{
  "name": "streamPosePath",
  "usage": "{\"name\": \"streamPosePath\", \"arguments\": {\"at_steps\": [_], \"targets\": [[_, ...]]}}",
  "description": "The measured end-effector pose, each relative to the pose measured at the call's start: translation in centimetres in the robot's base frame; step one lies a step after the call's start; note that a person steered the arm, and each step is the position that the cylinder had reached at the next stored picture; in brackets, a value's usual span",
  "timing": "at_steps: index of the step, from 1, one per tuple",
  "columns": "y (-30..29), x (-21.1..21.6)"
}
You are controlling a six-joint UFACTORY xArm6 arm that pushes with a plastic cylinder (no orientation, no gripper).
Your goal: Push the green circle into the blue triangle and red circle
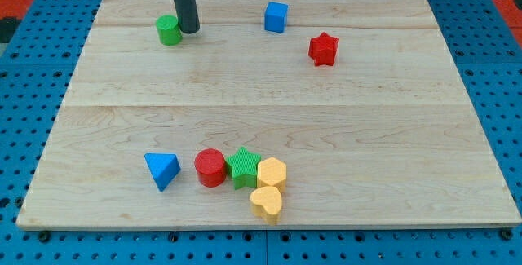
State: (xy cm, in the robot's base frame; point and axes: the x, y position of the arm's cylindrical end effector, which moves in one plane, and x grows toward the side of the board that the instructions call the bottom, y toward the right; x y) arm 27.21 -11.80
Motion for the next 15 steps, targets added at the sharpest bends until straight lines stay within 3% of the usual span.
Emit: {"name": "streamPosePath", "arguments": {"at_steps": [1, 3, 5, 10, 12, 14, 15], "targets": [[-0.3, -0.8], [-6.1, 5.2], [-9.2, 3.7], [-13.2, 15.9], [-17.7, 16.8], [-18.5, 19.3], [-15.6, 22.0]]}}
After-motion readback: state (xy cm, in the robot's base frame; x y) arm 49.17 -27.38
